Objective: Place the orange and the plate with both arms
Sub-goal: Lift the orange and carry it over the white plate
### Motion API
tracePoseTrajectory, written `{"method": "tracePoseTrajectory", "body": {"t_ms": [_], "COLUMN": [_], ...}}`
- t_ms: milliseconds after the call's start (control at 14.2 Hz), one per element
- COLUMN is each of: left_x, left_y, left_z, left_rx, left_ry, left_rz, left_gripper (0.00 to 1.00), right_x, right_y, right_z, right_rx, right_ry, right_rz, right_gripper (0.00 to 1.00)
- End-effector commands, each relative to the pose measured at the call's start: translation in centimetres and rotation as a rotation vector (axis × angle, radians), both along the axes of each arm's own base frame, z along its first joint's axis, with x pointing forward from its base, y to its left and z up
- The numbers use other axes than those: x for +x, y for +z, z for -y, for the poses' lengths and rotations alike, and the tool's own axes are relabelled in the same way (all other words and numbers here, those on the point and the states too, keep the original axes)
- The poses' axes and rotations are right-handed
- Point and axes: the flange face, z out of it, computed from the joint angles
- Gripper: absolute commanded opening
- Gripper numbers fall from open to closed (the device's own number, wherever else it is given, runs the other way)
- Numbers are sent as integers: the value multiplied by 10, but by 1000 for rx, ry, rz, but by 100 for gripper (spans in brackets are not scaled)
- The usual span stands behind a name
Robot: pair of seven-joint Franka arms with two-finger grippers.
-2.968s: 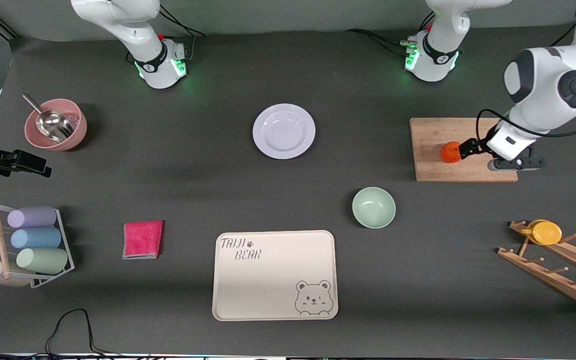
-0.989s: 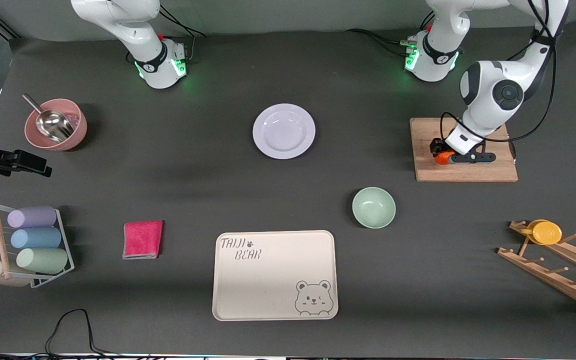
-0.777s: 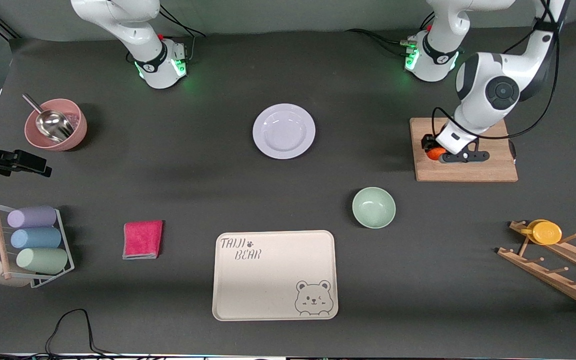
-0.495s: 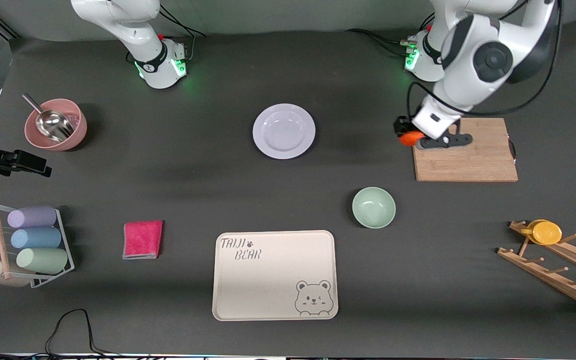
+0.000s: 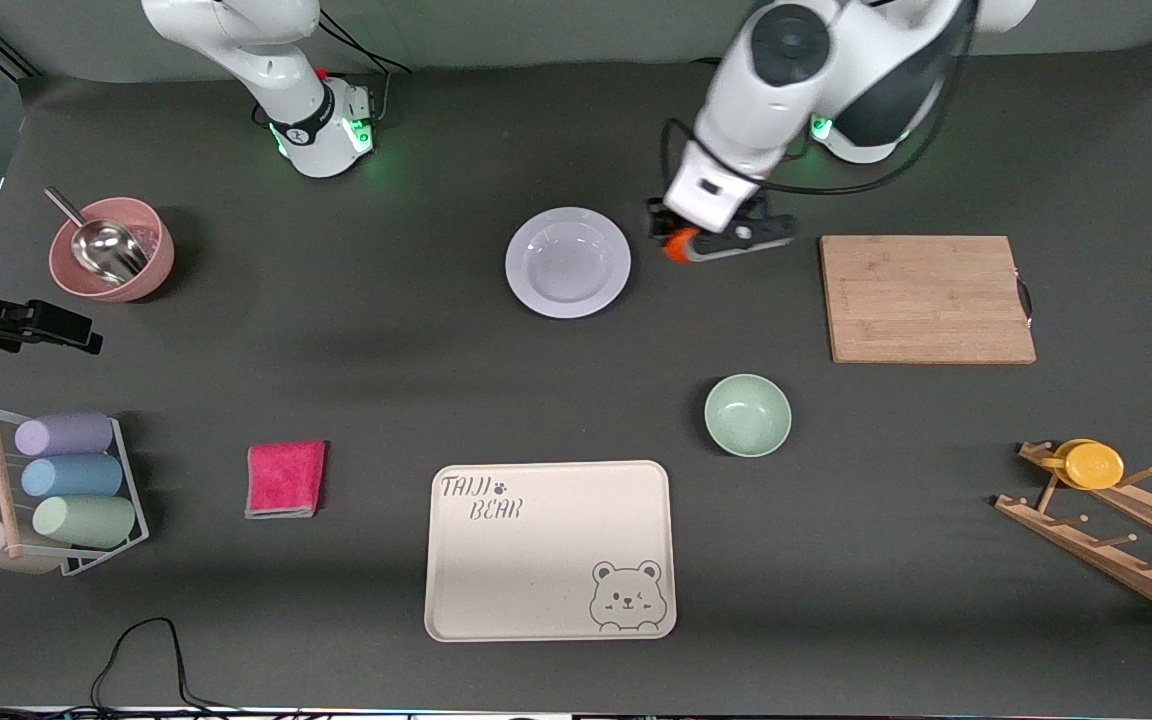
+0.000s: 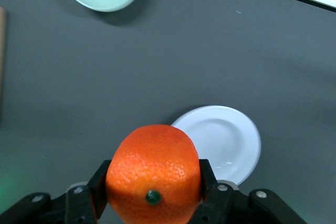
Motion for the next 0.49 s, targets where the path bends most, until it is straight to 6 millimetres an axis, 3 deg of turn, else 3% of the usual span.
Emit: {"method": "tracePoseTrajectory", "body": {"t_ms": [0,212,424], "left_x": [1,-25,-40], "left_y": [-27,-88,-140], "left_z": [67,111,124], "left_rx": [50,98,129], "left_ry": [69,74,55], "left_rz": [23,58,64], "left_gripper": [0,0,0], "right_x": [-2,-3,-3], "right_y": [2,3,3], "right_z": [2,2,2], "right_rx": [-19,-18,-18], "right_ry": [-3,-1,-1], "right_rz": [-19,-19,-19], "right_gripper": [100,100,100]}}
